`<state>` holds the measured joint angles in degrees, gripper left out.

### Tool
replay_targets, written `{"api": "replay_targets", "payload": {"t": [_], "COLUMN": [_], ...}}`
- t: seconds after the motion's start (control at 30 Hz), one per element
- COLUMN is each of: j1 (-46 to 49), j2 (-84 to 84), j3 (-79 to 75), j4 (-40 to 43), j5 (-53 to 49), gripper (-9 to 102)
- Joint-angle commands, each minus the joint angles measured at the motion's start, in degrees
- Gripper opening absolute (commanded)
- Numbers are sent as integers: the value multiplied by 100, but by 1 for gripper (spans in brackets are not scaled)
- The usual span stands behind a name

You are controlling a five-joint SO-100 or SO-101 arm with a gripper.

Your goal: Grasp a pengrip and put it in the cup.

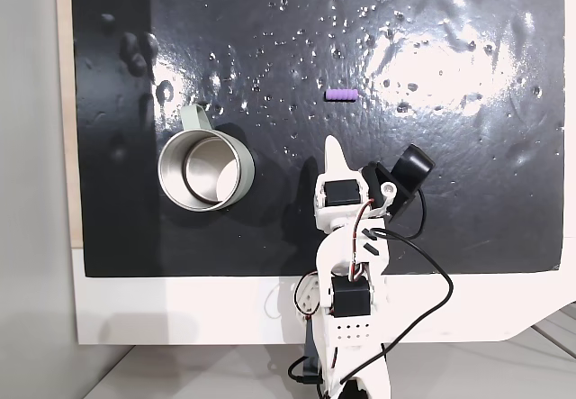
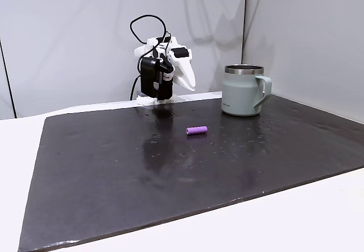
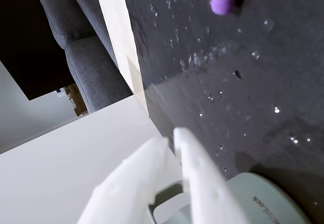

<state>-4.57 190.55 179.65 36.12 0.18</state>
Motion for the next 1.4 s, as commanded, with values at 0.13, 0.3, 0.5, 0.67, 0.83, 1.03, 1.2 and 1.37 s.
{"api": "replay_targets", "payload": {"t": [0.13, 0.3, 0.5, 0.67, 0.83, 1.03, 1.2, 1.37], "j1": [-202, -202, -246, -246, -167, -88, 53, 360], "j2": [62, 62, 53, -1169, -2338, -4184, -5924, -7462], "j3": [308, 281, -773, -2153, -3366, -5071, -6688, -7822], "j4": [0, 0, 738, 1151, 1415, 2013, 2874, 3331], "j5": [-334, -343, -387, -554, -369, 44, 439, 712], "gripper": [0, 0, 0, 0, 11, 17, 24, 25]}}
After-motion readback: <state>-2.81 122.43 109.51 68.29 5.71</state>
